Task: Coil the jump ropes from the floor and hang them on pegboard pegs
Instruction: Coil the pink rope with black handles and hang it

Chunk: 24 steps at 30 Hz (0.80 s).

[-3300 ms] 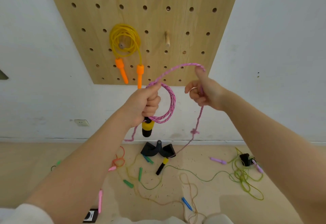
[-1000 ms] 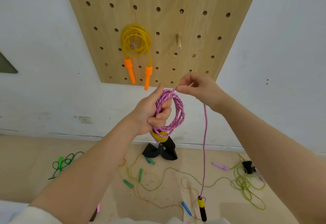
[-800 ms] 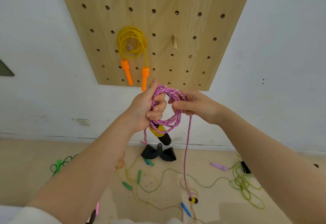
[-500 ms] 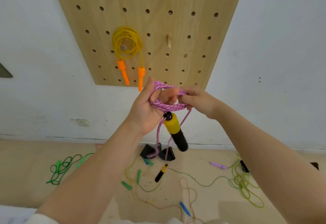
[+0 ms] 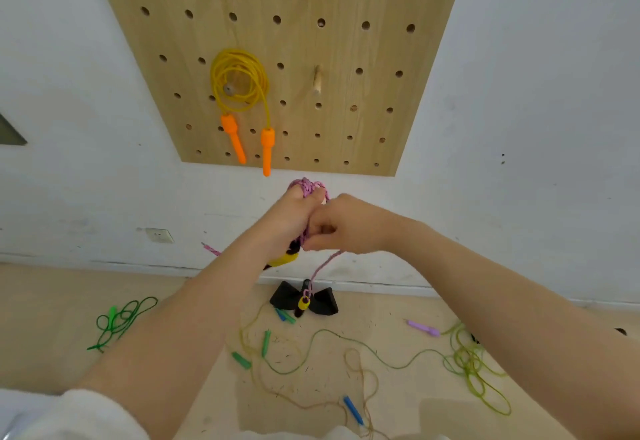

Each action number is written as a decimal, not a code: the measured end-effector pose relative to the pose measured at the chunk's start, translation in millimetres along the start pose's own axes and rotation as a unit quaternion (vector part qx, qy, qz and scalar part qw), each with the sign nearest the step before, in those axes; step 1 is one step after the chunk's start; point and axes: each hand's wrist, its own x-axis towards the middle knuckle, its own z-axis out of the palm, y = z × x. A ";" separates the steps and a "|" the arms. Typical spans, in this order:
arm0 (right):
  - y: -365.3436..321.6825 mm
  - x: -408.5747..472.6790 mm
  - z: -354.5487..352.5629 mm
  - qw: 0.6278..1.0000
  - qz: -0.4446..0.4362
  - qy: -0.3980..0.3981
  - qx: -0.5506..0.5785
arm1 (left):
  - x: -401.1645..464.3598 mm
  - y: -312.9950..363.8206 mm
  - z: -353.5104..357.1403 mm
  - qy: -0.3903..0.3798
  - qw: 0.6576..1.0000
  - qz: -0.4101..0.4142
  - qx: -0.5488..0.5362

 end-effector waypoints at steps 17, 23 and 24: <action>66.0 -8.1 18.3 0.933 0.160 0.120 0.299 | -30.4 41.0 -20.0 -0.174 0.888 0.139 -0.402; 26.5 11.1 28.7 0.982 0.120 -0.114 0.088 | 1.1 17.1 -34.9 0.048 0.980 0.103 -0.162; 15.4 14.7 26.8 0.985 0.095 -0.143 0.032 | 4.7 9.7 -37.3 0.063 0.987 0.088 -0.116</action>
